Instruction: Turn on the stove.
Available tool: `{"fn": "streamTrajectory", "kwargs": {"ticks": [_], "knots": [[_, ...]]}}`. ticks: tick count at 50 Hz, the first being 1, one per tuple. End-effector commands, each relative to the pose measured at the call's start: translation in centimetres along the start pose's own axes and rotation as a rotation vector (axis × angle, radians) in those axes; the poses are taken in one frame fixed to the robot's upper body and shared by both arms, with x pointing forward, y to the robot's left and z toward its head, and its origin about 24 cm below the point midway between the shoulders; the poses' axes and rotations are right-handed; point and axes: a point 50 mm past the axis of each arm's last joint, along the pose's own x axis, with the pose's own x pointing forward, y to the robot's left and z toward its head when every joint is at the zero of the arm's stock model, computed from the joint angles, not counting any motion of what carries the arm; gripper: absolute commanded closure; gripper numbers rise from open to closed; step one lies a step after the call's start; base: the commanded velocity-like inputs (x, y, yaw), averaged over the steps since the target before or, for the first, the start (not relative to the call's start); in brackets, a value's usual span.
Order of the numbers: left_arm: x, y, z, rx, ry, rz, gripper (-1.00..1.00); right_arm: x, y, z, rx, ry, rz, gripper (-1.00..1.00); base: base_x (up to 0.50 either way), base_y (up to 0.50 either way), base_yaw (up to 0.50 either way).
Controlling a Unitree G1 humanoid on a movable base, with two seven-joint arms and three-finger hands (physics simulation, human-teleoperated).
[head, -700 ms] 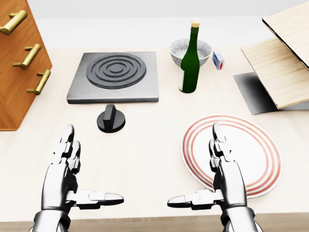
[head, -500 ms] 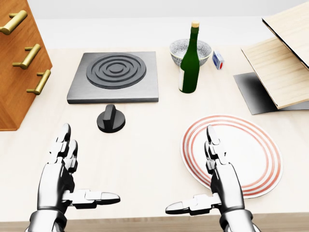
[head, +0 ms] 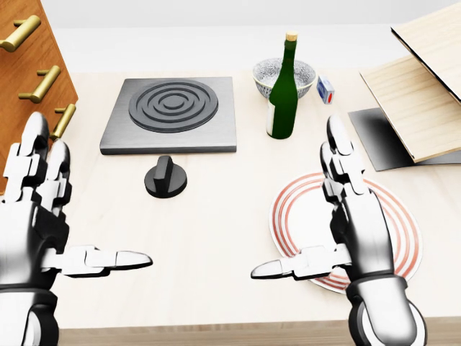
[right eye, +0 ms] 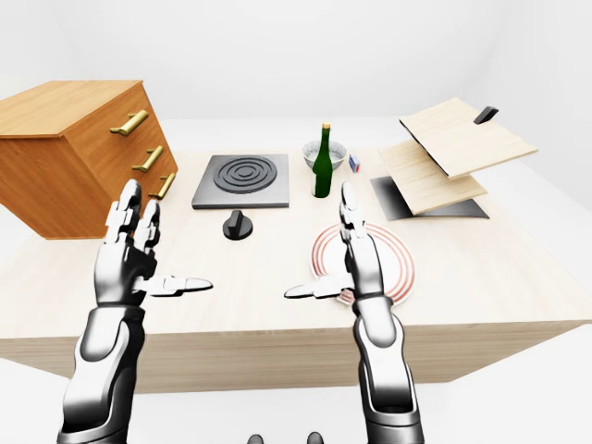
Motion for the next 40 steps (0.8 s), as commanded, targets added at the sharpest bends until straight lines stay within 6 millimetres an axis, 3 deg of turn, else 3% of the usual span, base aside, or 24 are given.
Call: {"fn": "streamTrajectory", "kwargs": {"ticks": [1, 6, 11, 19, 23, 40], "knots": [[-0.1, 0.5, 3.5, 0.023, -0.152, 0.010, -1.00, 0.3, -0.6, 3.7, -0.021, -0.163, -0.008, -1.00, 0.00, 0.00, 0.00], [0.0, 0.8, 4.2, 0.030, -0.182, 0.018, -1.00, 0.3, -0.7, 4.8, -0.029, -0.212, -0.009, -1.00, 0.00, 0.00, 0.00], [-0.1, 0.8, 3.3, 0.027, -0.141, 0.018, -1.00, 0.3, -0.6, 5.0, -0.034, -0.219, -0.004, -1.00, 0.10, 0.00, 0.00], [-0.2, 0.8, 3.0, 0.022, -0.129, 0.019, -1.00, 0.3, -0.7, 5.0, -0.037, -0.217, -0.009, -1.00, 0.45, 0.00, 0.00], [-0.2, 0.6, 3.8, 0.023, -0.164, 0.017, -1.00, 0.3, -0.6, 4.7, -0.037, -0.208, -0.007, -1.00, 0.48, 0.00, 0.00], [-0.1, 0.6, 2.4, 0.020, -0.103, 0.012, -1.00, 0.2, -0.4, 5.0, -0.037, -0.217, 0.000, -1.00, 0.47, 0.00, 0.00]]}}
